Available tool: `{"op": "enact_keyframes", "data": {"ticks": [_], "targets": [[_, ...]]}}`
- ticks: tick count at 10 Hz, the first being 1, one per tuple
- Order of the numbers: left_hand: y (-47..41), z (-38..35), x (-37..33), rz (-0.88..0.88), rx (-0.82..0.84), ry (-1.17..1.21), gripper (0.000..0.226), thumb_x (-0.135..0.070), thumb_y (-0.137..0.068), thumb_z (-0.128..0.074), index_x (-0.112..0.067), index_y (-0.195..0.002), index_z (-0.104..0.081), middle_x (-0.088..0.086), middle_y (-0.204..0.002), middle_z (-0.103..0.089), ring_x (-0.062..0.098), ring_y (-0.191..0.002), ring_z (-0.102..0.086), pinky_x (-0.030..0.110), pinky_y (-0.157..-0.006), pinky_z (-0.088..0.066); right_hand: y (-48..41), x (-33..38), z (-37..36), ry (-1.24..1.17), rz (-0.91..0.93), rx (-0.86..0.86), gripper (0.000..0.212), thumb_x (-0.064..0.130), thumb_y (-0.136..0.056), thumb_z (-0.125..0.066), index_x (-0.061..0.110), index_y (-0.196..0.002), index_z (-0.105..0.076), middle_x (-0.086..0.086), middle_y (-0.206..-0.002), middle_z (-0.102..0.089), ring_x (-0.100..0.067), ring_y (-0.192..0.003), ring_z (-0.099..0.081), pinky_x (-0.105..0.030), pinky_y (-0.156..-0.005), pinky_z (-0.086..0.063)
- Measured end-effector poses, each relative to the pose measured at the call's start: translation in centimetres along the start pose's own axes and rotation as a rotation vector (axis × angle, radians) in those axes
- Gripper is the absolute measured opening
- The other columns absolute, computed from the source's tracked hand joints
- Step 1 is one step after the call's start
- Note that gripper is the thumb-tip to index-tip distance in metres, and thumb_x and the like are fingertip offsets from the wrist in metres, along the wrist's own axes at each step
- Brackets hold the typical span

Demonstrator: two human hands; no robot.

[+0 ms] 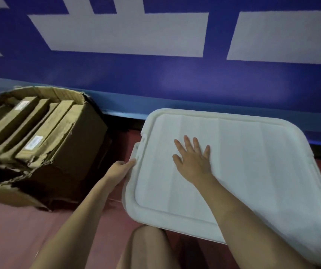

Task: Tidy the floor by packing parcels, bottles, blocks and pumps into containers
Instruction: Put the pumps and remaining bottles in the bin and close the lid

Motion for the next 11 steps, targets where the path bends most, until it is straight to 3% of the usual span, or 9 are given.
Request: {"op": "enact_keyframes", "data": {"ticks": [1, 2, 3, 5, 6, 7, 9, 10, 11], "targets": [[-1.2, -0.8, 0.5, 0.01, 0.125, 0.095, 0.04, -0.038, -0.089, -0.058, -0.002, -0.1, -0.068, 0.011, -0.105, -0.067, 0.022, -0.091, -0.061, 0.025, -0.071, -0.045, -0.7, 0.0, -0.7, 0.032, -0.036, -0.002, 0.057, 0.05, -0.098, -0.02, 0.037, -0.151, -0.005, 0.003, -0.161, 0.001, -0.025, -0.149, 0.003, -0.059, -0.114, -0.001], [-1.5, -1.0, 0.9, 0.038, 0.187, 0.193, 0.034, -0.032, -0.089, -0.059, -0.002, -0.101, -0.068, 0.004, -0.101, -0.069, 0.016, -0.084, -0.065, 0.021, -0.064, -0.046, -1.4, 0.2, -0.8, 0.063, -0.045, 0.016, 0.057, 0.047, -0.096, -0.023, 0.036, -0.151, -0.01, 0.003, -0.161, -0.004, -0.027, -0.148, -0.001, -0.063, -0.111, -0.007], [-1.3, -1.0, -0.3, -0.052, 0.134, 0.298, 0.012, -0.017, -0.088, -0.06, -0.005, -0.089, -0.062, 0.003, -0.079, -0.068, 0.013, -0.062, -0.063, 0.021, -0.054, -0.049, -1.7, 0.5, -0.8, 0.085, -0.043, 0.025, 0.058, 0.045, -0.096, -0.025, 0.034, -0.151, -0.012, 0.001, -0.161, -0.006, -0.029, -0.147, -0.004, -0.066, -0.109, -0.011], [-0.6, -1.1, -4.1, -0.312, -0.029, -0.01, 0.042, -0.02, -0.08, -0.066, -0.027, -0.119, -0.055, -0.008, -0.099, -0.067, 0.012, -0.086, -0.066, 0.023, -0.073, -0.052, -1.4, 0.5, -1.0, 0.097, -0.041, -0.007, 0.057, 0.043, -0.096, -0.025, 0.032, -0.151, -0.012, 0.0, -0.161, -0.007, -0.03, -0.147, -0.004, -0.066, -0.108, -0.01], [0.2, -1.3, -5.1, -0.367, -0.124, -0.172, 0.042, -0.015, -0.084, -0.055, -0.019, -0.125, -0.051, -0.001, -0.099, -0.064, 0.021, -0.089, -0.063, 0.026, -0.07, -0.049, -1.3, 0.6, -1.1, 0.101, -0.042, -0.015, 0.058, 0.043, -0.096, -0.024, 0.032, -0.151, -0.011, -0.001, -0.161, -0.006, -0.031, -0.147, -0.003, -0.067, -0.108, -0.009], [0.4, -1.8, -5.9, -0.388, -0.195, -0.358, 0.051, -0.01, -0.087, -0.045, -0.009, -0.138, -0.038, 0.01, -0.103, -0.064, 0.031, -0.094, -0.061, 0.035, -0.078, -0.05, -1.3, 0.6, -1.2, 0.096, -0.048, -0.006, 0.058, 0.043, -0.097, -0.023, 0.032, -0.152, -0.01, -0.001, -0.161, -0.004, -0.031, -0.147, -0.002, -0.067, -0.109, -0.006], [0.1, -2.9, -6.6, -0.245, -0.177, -0.654, 0.06, -0.01, -0.093, -0.039, 0.002, -0.147, -0.015, 0.017, -0.128, -0.053, 0.033, -0.116, -0.052, 0.037, -0.091, -0.043, -1.3, 0.5, -0.7, 0.097, -0.049, 0.03, 0.057, 0.046, -0.097, -0.023, 0.034, -0.151, -0.01, 0.001, -0.161, -0.005, -0.028, -0.147, -0.005, -0.064, -0.109, -0.01], [0.8, -2.6, -7.3, -0.151, -0.159, -0.816, 0.048, -0.014, -0.091, -0.045, -0.003, -0.137, -0.034, 0.011, -0.132, -0.05, 0.03, -0.121, -0.049, 0.038, -0.092, -0.043, -1.2, 0.1, 0.9, 0.083, 0.024, 0.105, 0.058, 0.052, -0.095, -0.027, 0.038, -0.15, -0.013, 0.002, -0.159, -0.012, -0.025, -0.144, -0.016, -0.055, -0.107, -0.022], [2.5, -2.0, -11.5, -0.295, -0.211, -0.895, 0.038, -0.017, -0.088, -0.048, -0.01, -0.126, -0.046, 0.008, -0.127, -0.051, 0.029, -0.116, -0.05, 0.039, -0.088, -0.043, -1.1, -1.0, 4.5, -0.102, 0.054, 0.162, 0.057, 0.047, -0.099, -0.031, 0.031, -0.151, -0.016, -0.004, -0.156, -0.023, -0.027, -0.14, -0.028, -0.043, -0.107, -0.032]]}}
Point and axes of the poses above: each hand's wrist, its own y-axis away from the middle knuckle, its own z-axis out of the back of the hand, x = y × z, the point moved 9 cm from there along -y, towards the middle knuckle
